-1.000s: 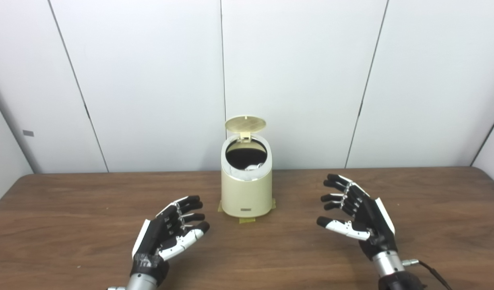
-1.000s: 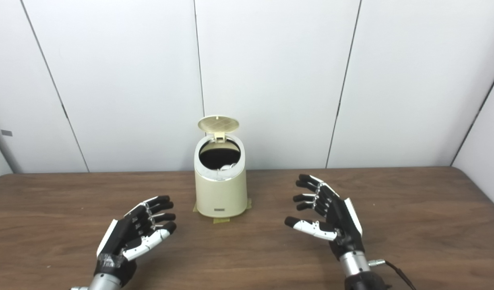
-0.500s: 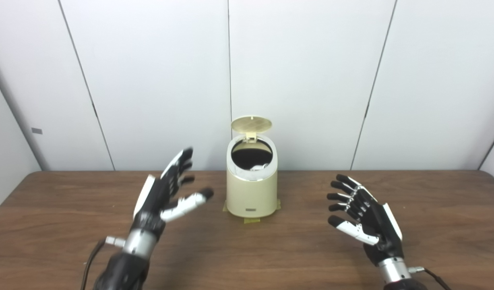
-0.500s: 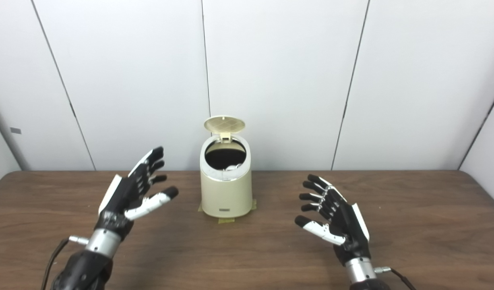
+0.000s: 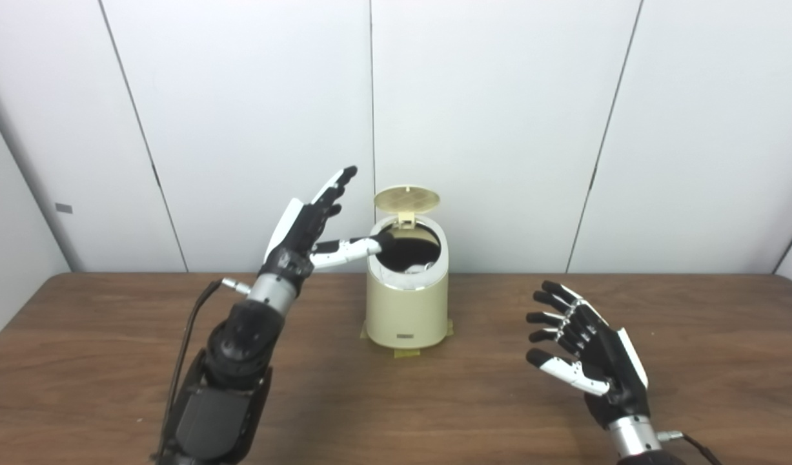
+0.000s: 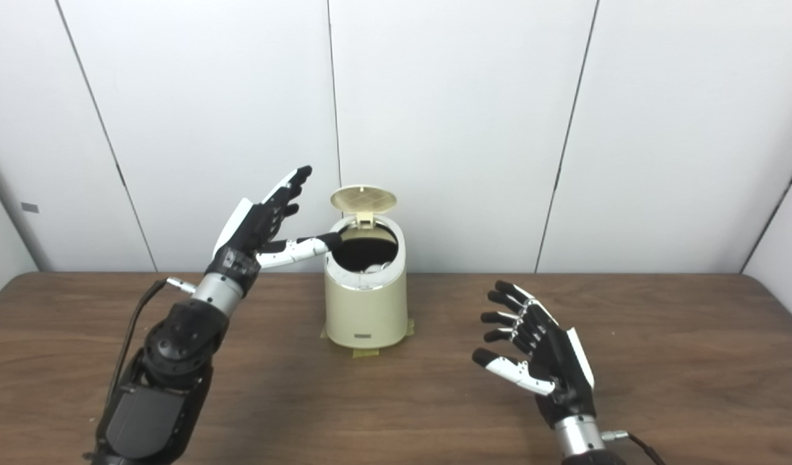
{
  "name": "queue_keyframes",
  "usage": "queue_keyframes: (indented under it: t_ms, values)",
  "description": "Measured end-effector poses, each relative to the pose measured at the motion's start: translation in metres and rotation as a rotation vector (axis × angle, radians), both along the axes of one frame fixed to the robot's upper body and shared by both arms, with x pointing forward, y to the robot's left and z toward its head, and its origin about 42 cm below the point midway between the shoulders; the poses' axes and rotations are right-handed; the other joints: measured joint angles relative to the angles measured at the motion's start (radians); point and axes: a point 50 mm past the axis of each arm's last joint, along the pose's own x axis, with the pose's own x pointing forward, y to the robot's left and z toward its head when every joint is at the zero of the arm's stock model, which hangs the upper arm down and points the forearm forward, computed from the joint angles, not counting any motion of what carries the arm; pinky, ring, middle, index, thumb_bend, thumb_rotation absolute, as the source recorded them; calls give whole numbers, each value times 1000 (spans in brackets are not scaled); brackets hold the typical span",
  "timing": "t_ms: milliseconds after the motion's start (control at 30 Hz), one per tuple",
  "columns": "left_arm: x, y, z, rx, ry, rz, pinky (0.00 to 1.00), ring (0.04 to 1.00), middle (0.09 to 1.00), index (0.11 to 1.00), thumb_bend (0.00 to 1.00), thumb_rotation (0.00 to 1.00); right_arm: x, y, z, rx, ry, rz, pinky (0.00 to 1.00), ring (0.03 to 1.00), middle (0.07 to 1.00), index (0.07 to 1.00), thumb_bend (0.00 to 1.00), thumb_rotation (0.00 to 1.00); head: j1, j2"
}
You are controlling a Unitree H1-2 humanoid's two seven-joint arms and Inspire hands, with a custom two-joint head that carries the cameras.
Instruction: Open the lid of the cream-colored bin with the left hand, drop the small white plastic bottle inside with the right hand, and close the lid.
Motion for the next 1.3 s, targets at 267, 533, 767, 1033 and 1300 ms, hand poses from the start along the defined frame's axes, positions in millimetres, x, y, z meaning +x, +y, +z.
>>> queue_keyframes:
  t_ms: [267,533,767,1033,1300]
  values:
    - [27,-10,9,48,31,-5,1000,1000,1000,954,984,375,-2,1,4,-17,-2,-1,532,664,778,788,850,291,-5,3]
    - [30,-10,7,117,52,-40,1000,1000,965,883,995,400,-3,8,5,-19,8,-8,534,647,768,777,848,283,-8,5]
    - [31,-5,11,158,63,-74,992,957,881,775,1000,384,-4,13,7,-21,17,-10,521,641,768,776,852,285,-12,5]
    - [25,-2,23,202,41,-123,1000,1000,883,705,1000,358,-4,14,4,-15,47,-19,506,637,778,779,872,291,-17,5]
    - [15,4,35,305,10,-130,984,1000,931,711,990,376,-4,16,8,-29,58,-30,506,634,779,777,870,300,-20,8]
